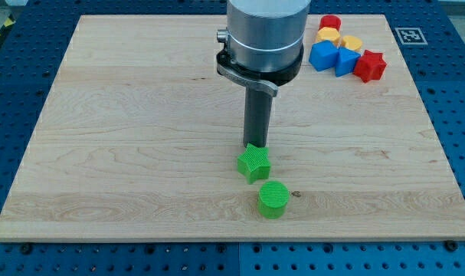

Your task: Push green star to green circle

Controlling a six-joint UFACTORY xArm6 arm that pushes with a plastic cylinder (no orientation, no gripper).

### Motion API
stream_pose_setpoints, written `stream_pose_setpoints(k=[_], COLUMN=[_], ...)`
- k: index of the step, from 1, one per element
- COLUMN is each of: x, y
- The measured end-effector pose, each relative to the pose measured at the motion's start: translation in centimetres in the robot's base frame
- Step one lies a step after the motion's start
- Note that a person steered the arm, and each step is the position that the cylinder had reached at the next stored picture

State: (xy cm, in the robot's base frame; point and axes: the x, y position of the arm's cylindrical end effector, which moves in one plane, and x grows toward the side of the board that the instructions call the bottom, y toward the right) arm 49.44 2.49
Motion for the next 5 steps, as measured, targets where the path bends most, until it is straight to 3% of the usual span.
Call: stream_pose_setpoints(k=[3, 5], x=[0.3, 4.5], y=[-0.4, -0.8])
